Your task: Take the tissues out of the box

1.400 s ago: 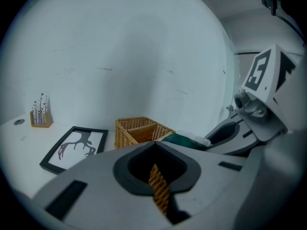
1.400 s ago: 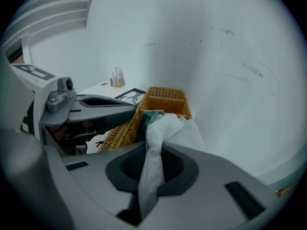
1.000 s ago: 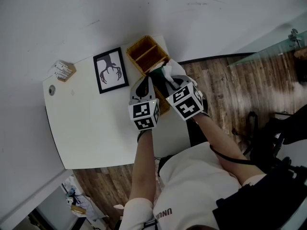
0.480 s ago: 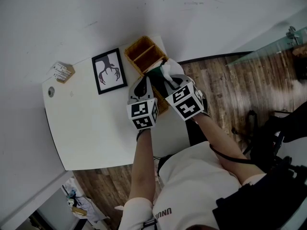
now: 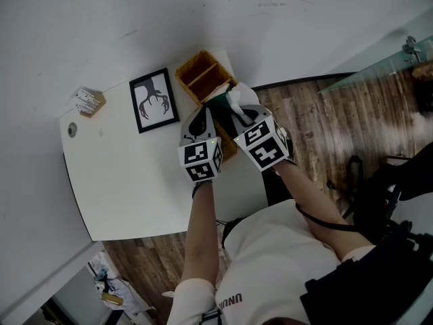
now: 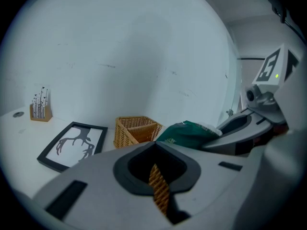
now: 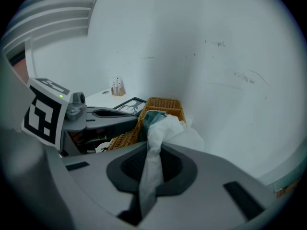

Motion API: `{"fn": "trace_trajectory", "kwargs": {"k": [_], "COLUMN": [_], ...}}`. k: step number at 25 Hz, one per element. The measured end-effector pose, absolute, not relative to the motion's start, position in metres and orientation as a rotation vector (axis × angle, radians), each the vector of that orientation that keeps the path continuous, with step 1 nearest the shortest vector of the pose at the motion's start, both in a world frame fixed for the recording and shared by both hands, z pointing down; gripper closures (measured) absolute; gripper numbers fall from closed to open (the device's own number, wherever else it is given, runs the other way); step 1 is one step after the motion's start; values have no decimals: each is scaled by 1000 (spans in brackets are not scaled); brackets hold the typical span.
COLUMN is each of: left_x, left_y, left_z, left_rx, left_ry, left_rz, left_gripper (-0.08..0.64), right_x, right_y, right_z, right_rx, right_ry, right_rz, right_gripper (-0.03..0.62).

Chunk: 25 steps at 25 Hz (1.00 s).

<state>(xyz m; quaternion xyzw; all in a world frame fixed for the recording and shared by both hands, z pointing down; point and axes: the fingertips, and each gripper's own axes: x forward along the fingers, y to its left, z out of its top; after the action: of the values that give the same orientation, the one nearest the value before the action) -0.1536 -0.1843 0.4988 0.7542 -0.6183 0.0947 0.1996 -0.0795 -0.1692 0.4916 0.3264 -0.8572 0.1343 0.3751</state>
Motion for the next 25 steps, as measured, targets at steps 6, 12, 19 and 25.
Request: {"fn": "trace_trajectory", "kwargs": {"k": [6,12,19,25], "left_x": [-153,-154,-154,-154], "left_y": [-184,-184,-184,-184], "left_z": [499,500,499,500], "left_rx": [2110,2104,2105,2104], "left_ry": [-1724,-1724,-1722,-1715], "left_rz": [255,251,249,246], "left_gripper": [549,549,549,549], "right_x": [-78,-79,-79,-79], "right_y": [-169,-168,-167,-167], "right_z": [489,484,481,476], "right_rx": [847,851,858,859], "right_ry": [-2204,-2214,-2222,-2227], "right_rz": [343,341,342,331], "right_gripper": [560,565,566,566]}}
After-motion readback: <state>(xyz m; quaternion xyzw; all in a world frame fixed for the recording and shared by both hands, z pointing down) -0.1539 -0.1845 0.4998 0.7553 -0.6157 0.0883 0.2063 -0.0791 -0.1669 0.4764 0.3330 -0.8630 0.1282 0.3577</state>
